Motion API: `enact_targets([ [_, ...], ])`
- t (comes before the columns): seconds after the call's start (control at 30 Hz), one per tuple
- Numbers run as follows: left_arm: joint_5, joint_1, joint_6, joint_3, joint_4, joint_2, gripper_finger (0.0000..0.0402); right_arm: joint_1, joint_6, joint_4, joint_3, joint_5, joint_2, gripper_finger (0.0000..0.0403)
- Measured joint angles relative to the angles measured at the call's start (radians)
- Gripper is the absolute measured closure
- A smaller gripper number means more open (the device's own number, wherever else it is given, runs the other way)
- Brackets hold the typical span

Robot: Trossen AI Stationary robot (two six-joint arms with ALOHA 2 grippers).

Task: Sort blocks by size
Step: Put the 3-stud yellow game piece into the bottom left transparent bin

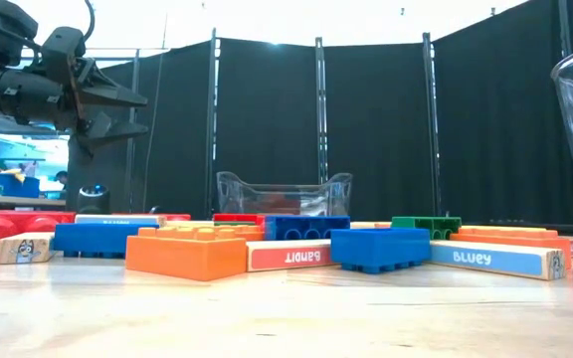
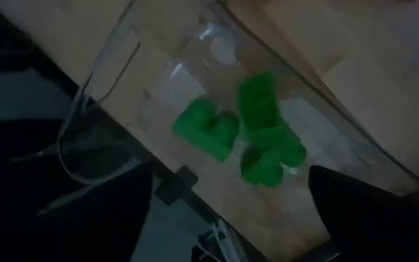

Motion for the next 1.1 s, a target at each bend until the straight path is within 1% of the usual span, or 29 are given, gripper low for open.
enact_targets([
  [0.07,0.000,0.000,0.000,0.000,0.000,0.000,0.0156,-0.035,-0.001,-0.016,0.000,0.009,0.000,0.0013],
  [0.13,0.000,0.000,0.000,0.000,0.001,0.000,0.0156,-0.094,0.015,-0.019,0.000,0.054,-0.001,0.0017],
  [0.23,0.000,0.000,0.000,0.000,0.001,0.000,0.0156,-0.231,0.018,-0.031,0.000,0.168,-0.002,0.0030],
  [0.3,0.000,0.000,0.000,0.000,0.001,0.000,0.0156,-0.338,-0.035,-0.032,0.000,0.239,-0.002,0.0037],
  [0.43,0.008,0.000,-0.011,0.000,0.001,0.000,0.0156,-0.536,-0.070,-0.077,0.000,0.455,-0.002,0.0044],
  [0.5,0.026,0.000,-0.011,0.000,0.001,0.000,0.0156,-0.622,-0.063,-0.108,0.000,0.517,-0.002,0.0045],
  [0.63,0.043,0.000,-0.012,0.000,0.001,0.000,0.0156,-0.737,-0.077,-0.103,-0.001,0.533,-0.002,0.0042],
  [0.8,0.044,0.000,-0.012,0.000,0.001,0.000,0.0156,-0.810,-0.058,-0.026,-0.051,0.540,0.035,0.0043],
  [0.93,0.046,0.000,-0.012,0.000,0.001,0.000,0.0156,-0.827,-0.021,0.060,-0.093,0.525,0.128,0.0044],
  [1.1,0.046,0.000,-0.005,0.000,0.001,0.000,0.0156,-0.857,-0.001,0.160,-0.096,0.500,0.255,0.0044],
])
